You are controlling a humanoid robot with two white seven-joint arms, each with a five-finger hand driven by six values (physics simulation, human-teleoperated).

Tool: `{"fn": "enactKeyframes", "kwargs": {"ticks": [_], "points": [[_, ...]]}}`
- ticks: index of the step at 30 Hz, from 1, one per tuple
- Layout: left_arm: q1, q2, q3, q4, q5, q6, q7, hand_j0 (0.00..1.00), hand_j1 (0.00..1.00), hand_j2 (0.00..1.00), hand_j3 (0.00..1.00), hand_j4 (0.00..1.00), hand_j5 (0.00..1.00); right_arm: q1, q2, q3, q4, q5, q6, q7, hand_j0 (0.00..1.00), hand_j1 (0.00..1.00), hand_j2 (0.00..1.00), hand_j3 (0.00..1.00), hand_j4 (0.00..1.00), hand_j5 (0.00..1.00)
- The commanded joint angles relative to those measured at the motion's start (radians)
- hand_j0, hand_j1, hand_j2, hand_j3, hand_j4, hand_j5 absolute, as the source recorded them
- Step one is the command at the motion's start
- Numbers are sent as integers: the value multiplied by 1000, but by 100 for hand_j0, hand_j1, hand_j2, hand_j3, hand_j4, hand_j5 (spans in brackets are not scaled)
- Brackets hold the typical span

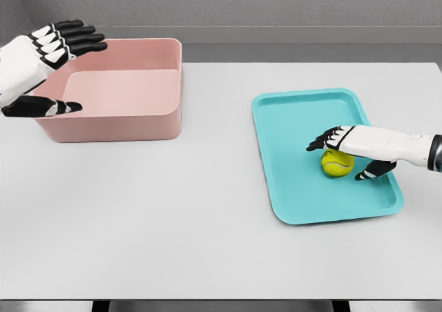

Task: Put the tennis from the blue tray into the pink basket with both arms

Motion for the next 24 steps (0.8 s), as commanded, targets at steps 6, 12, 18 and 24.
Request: {"fn": "enactKeyframes", "kwargs": {"ticks": [6, 12, 18, 24], "points": [[-31, 8, -123, 0, -74, -1, -20, 100, 100, 100, 100, 100, 100, -2, 2, -1, 9, -5, 1, 3, 95, 95, 95, 95, 95, 95], [-32, 16, -125, 0, -166, -1, -178, 100, 100, 100, 100, 100, 100, 0, 14, -1, 34, -2, 1, 3, 95, 95, 95, 95, 95, 95], [-49, 111, -126, 0, -166, -1, -234, 100, 100, 100, 100, 100, 100, 3, 16, -1, 35, -2, 1, 3, 95, 95, 95, 95, 95, 95], [-61, 102, -126, 0, -168, -1, -256, 100, 100, 100, 100, 100, 100, 3, 28, -1, 37, 6, 1, 3, 95, 95, 95, 95, 95, 95]]}}
